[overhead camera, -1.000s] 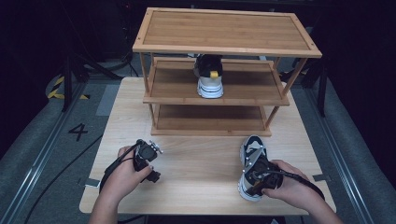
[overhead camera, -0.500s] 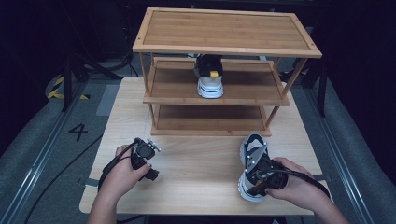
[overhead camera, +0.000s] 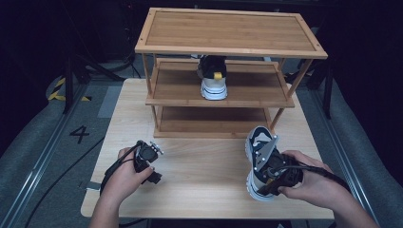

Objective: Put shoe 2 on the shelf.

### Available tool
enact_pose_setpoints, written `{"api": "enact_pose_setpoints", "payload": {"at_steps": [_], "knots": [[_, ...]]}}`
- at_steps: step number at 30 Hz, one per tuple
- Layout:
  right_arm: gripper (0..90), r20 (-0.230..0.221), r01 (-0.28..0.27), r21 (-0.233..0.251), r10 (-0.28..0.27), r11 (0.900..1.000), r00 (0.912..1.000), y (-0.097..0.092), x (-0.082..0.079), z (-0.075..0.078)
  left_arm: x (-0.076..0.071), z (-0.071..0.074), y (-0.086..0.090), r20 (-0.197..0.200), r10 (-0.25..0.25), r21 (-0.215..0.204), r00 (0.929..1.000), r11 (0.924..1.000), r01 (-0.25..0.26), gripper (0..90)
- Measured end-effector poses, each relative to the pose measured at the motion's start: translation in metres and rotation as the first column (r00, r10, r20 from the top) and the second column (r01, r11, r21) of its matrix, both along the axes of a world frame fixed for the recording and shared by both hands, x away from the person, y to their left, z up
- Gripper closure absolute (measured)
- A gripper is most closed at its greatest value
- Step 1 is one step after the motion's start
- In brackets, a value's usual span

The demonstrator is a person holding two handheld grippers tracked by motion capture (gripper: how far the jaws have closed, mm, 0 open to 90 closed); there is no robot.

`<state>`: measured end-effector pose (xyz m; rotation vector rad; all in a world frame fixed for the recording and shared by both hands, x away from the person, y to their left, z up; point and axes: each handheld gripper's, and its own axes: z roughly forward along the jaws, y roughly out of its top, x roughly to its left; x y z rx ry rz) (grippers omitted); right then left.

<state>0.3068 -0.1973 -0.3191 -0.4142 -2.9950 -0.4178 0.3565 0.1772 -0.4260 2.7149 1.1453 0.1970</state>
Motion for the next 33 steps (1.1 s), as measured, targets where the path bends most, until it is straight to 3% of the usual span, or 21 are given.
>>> {"api": "enact_pose_setpoints", "payload": {"at_steps": [15, 18, 24, 33], "knots": [[68.7, 0.037, -0.036, 0.013, 0.035, 0.9993, 0.9987, 0.002, 0.005, 0.055, 0.001, 0.001, 0.004, -0.001, 0.013, -0.007, 0.9999, 0.9999, -0.013, 18.2], [68.7, 0.048, -0.051, 0.011, 0.051, 0.9986, 0.9976, 0.003, 0.005, 0.067, 0.002, 0.001, 0.005, -0.021, 0.037, -0.005, 0.9991, 0.9993, -0.037, 18.2], [68.7, 0.080, -0.072, 0.000, 0.071, 0.9974, 0.9942, 0.009, 0.006, 0.084, 0.002, 0.001, 0.010, -0.001, 0.072, -0.018, 0.9974, 0.9973, -0.072, 18.5], [68.7, 0.108, -0.088, 0.011, 0.086, 0.9961, 0.9904, 0.010, 0.028, 0.113, -0.002, 0.000, 0.014, -0.006, 0.075, -0.013, 0.9972, 0.9971, -0.075, 18.5]]}}
